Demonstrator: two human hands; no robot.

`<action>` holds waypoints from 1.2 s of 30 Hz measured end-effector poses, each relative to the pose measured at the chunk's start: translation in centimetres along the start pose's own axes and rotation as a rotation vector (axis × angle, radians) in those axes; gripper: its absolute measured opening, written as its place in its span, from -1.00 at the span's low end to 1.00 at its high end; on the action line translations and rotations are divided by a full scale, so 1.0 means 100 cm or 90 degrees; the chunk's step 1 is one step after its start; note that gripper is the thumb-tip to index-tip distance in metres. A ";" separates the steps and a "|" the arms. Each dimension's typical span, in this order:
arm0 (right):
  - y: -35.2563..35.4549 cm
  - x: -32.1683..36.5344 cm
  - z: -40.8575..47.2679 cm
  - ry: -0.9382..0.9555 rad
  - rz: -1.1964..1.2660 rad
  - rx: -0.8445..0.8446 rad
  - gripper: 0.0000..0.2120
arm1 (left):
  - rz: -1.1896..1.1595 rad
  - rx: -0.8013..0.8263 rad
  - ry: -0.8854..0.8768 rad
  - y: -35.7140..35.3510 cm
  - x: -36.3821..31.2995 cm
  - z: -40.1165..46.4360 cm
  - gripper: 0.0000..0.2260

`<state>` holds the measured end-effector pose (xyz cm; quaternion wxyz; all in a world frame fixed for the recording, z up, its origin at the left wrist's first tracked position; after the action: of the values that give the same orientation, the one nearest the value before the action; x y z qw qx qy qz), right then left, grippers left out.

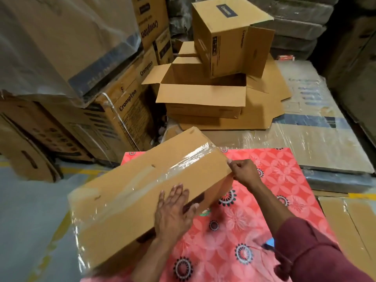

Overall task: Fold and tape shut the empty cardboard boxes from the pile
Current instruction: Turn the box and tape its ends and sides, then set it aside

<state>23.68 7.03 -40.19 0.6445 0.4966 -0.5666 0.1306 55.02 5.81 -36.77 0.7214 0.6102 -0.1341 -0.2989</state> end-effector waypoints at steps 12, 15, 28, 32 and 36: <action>-0.071 0.029 -0.192 -0.140 -0.348 0.079 -0.51 | 0.007 0.072 -0.438 0.027 0.119 0.027 -0.66; -0.117 0.051 -0.239 -0.145 -0.343 0.154 -0.50 | 0.044 0.087 -0.421 0.036 0.146 0.020 -0.64; -0.075 0.136 -0.247 0.029 -0.159 -0.121 -0.82 | -0.560 0.130 0.227 0.042 0.147 -0.171 0.16; -0.087 0.098 -0.219 -0.046 -0.052 0.072 -0.52 | -0.507 0.151 0.203 0.031 0.133 -0.174 -0.08; -0.081 0.076 -0.218 0.003 -0.121 0.049 -0.57 | -0.488 0.127 0.158 0.031 0.137 -0.148 -0.30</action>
<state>45.18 17.36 -34.69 0.6355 0.5722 -0.5101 0.0920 74.92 9.75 -39.44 0.5059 0.7140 0.1626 -0.4560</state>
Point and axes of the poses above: each hand's wrist, its own z-axis towards the middle knuckle, its own y-axis out of the back of the hand, x = y × z, the point moved 9 cm from there along z, towards the middle knuckle, and after that the axes turned 8 degrees about z, right-handed, at the moved point
